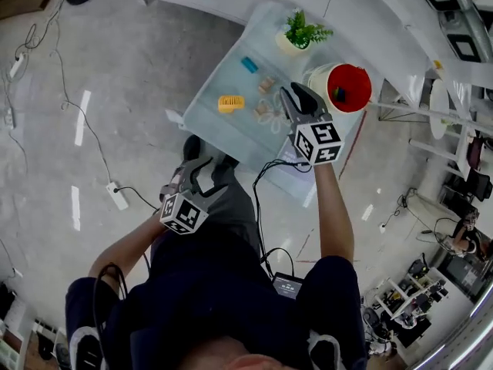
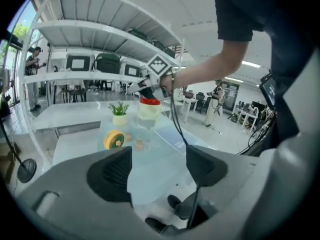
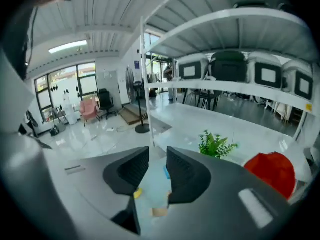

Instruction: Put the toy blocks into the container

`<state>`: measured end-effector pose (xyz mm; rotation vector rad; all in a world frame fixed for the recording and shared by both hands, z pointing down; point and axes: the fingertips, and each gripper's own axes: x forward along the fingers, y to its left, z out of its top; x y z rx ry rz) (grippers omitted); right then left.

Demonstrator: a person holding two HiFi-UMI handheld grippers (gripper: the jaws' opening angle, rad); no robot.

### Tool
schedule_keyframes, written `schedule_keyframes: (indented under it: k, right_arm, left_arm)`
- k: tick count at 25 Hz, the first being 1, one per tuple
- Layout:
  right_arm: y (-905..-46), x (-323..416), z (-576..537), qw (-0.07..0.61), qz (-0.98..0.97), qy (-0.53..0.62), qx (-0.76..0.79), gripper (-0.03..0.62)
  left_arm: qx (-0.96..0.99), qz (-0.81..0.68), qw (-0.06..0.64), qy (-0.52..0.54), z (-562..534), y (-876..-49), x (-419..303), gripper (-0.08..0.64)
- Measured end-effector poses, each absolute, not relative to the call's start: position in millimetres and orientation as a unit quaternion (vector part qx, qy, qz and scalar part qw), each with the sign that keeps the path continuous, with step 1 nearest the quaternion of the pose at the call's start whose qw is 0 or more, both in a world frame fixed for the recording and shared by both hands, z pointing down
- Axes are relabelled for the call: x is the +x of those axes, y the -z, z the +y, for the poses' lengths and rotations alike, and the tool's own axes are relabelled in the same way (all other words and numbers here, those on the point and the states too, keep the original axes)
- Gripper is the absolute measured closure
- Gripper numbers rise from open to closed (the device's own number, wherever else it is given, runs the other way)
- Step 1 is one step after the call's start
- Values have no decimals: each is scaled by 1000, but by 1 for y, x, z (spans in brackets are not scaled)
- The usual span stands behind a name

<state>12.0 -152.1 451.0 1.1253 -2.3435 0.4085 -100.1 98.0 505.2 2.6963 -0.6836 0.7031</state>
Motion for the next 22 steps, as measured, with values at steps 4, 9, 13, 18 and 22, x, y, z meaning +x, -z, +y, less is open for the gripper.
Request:
schedule_keyframes:
  k: [4, 9, 13, 18, 22]
  right_arm:
    - [-382, 21, -54, 173, -851, -143, 475, 505]
    - [-341, 16, 44, 170, -832, -103, 517, 513]
    - [-325, 28, 118, 159, -828, -111, 526, 521]
    - [-296, 64, 196, 105, -834, -87, 535, 551]
    - [-270, 101, 263, 107, -839, -35, 533, 552]
  left_arm:
    - [947, -228, 90, -207, 106, -465, -113, 298]
    - [953, -258, 46, -155, 111, -412, -119, 472]
    - [942, -307, -12, -136, 133, -371, -120, 558]
    - [903, -421, 15, -88, 182, -335, -125, 558]
    - [866, -489, 47, -94, 246, -324, -127, 558]
